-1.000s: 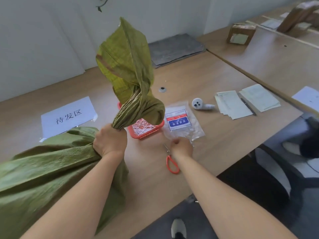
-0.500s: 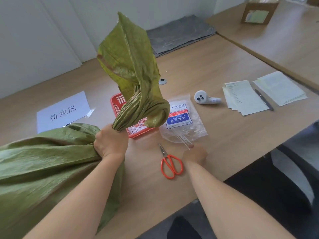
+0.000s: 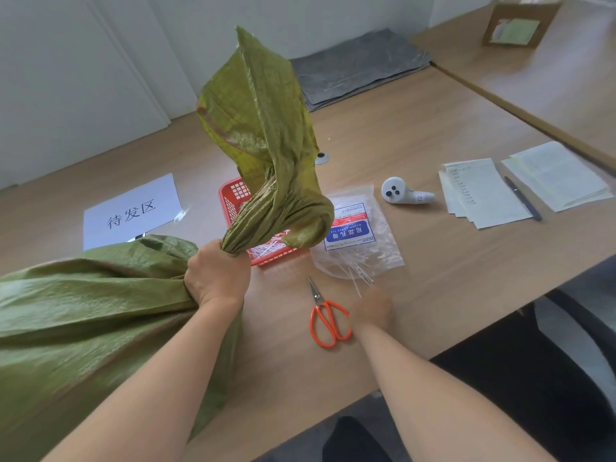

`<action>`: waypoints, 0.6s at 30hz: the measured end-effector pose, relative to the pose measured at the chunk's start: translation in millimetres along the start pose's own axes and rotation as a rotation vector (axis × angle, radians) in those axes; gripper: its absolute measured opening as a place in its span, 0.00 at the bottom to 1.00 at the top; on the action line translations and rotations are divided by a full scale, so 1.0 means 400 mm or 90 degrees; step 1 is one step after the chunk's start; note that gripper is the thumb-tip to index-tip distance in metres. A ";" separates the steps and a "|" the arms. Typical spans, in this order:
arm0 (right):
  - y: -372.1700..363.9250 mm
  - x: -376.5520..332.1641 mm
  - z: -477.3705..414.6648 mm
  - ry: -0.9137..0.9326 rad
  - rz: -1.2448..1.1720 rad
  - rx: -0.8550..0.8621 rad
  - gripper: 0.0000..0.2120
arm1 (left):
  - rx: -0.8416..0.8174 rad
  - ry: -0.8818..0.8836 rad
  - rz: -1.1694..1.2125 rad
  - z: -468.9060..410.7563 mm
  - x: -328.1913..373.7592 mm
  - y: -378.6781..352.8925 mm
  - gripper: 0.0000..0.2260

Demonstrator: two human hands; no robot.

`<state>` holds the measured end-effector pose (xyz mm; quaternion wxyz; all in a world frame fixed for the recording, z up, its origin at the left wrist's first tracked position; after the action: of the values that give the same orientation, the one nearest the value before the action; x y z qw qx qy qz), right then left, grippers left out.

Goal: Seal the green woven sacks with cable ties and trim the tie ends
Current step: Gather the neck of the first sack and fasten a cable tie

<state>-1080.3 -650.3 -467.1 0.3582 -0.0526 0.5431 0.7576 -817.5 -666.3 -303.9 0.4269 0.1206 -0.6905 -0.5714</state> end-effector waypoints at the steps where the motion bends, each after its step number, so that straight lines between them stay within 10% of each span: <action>1: 0.005 -0.002 0.010 -0.003 -0.005 -0.002 0.14 | -0.002 0.003 -0.002 0.003 -0.002 0.008 0.11; 18: 0.198 -0.437 0.266 0.156 -0.155 0.001 0.11 | -0.020 0.060 0.141 -0.068 -0.115 0.358 0.11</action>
<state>-966.1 -655.8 -279.9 0.3788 -0.2097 0.5731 0.6958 -723.7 -609.1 -197.3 0.5211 0.0633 -0.6696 -0.5253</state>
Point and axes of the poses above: each hand's wrist, its own z-axis away from the middle knuckle, its own y-axis out of the back of the hand, x = y × z, the point moved 6 cm from there along -z, towards the middle knuckle, and after that the axes turned 9 degrees about y, right-handed, at the moved point
